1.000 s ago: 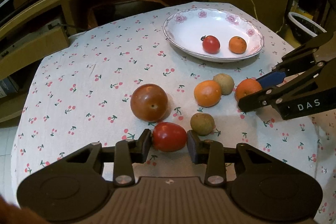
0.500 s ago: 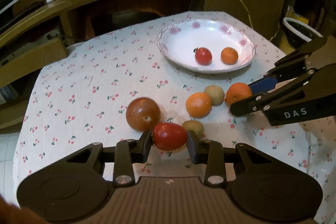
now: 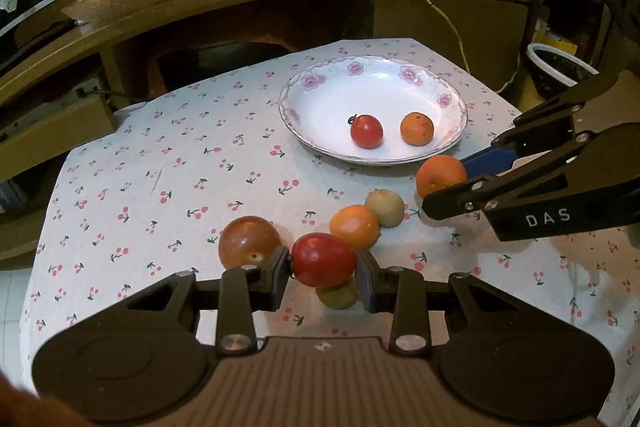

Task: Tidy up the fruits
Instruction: 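Carry the tomato and orange into the plate and open both tools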

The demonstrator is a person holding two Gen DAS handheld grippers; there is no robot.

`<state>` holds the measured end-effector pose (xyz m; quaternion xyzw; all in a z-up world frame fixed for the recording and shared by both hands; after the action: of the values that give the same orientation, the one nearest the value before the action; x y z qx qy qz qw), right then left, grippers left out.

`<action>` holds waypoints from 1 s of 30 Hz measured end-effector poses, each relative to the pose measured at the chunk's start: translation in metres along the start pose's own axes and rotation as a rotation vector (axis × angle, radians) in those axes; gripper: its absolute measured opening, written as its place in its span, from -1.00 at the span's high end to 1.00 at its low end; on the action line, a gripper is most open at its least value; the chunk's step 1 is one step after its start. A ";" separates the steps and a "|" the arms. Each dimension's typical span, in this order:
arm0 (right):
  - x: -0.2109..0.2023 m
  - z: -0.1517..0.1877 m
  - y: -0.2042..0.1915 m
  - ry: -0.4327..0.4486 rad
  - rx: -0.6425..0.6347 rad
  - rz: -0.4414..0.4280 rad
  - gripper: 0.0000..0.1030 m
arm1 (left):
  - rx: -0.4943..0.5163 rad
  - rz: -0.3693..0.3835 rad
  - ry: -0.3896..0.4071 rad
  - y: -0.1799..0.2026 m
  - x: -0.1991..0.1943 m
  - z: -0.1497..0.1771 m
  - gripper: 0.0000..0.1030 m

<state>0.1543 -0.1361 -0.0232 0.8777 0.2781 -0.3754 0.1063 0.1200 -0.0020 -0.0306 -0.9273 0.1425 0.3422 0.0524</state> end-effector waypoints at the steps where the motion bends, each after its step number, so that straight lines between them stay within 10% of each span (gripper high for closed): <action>1: 0.000 0.000 0.000 0.002 0.001 0.003 0.46 | -0.001 -0.001 0.002 0.000 0.000 0.000 0.22; 30: 0.001 -0.023 0.048 0.086 0.108 0.124 0.46 | 0.021 0.003 0.085 0.009 0.041 -0.060 0.22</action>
<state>0.1960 -0.1661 -0.0084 0.9129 0.2071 -0.3447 0.0700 0.1841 -0.0320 -0.0117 -0.9401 0.1496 0.3011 0.0555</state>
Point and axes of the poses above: each gripper's, at about its wrist camera, not at the fingertips, and x roughly the way its jaws point, y to its right, z to its underside, the point moved 3 cm from there along x, roughly the way its jaws point, and after that the axes turned 7 degrees about y, right-handed, at the moved point
